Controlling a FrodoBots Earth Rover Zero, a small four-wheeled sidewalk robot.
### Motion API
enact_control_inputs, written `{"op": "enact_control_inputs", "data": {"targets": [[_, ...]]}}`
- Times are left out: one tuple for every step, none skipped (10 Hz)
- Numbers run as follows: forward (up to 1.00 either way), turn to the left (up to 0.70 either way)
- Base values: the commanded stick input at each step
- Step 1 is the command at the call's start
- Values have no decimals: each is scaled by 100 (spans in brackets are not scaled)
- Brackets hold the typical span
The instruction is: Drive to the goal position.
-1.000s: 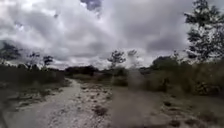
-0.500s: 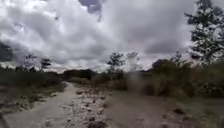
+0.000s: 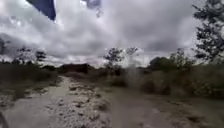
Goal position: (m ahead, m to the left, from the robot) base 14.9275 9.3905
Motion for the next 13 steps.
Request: {"op": "enact_control_inputs", "data": {"targets": [[69, 12], [69, 14], [69, 14], [69, 14], [69, 14], [69, 14], [69, 14], [69, 14], [69, 14], [69, 14], [69, 14], [69, 14], [69, 14]]}}
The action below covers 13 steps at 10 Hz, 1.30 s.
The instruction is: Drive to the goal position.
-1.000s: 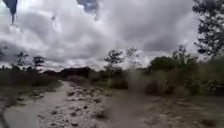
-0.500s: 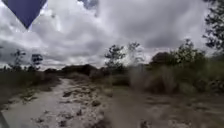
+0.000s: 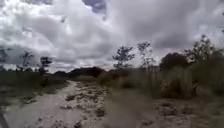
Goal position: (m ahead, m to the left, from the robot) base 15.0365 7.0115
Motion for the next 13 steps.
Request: {"op": "enact_control_inputs", "data": {"targets": [[69, 14], [69, 14], [69, 14], [69, 14], [69, 14], [69, 12], [69, 8], [69, 2], [69, 1], [69, 1], [69, 1], [69, 1], [69, 4]]}}
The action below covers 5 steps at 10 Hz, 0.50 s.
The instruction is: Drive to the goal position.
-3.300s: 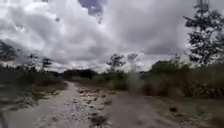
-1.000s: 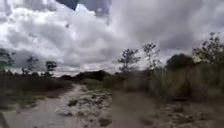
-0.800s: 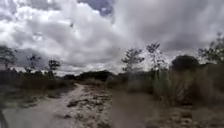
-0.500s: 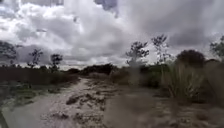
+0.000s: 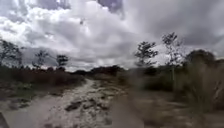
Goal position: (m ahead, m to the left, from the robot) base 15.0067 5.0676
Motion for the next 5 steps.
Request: {"op": "enact_control_inputs", "data": {"targets": [[69, 12], [69, 14], [69, 14], [69, 14], [69, 8]]}}
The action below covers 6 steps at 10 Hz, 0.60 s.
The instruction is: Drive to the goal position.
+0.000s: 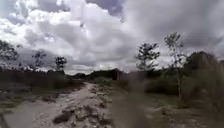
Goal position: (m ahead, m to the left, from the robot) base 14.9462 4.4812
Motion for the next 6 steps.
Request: {"op": "enact_control_inputs", "data": {"targets": [[69, 1], [69, 1], [69, 5], [69, 14], [69, 14], [69, 14]]}}
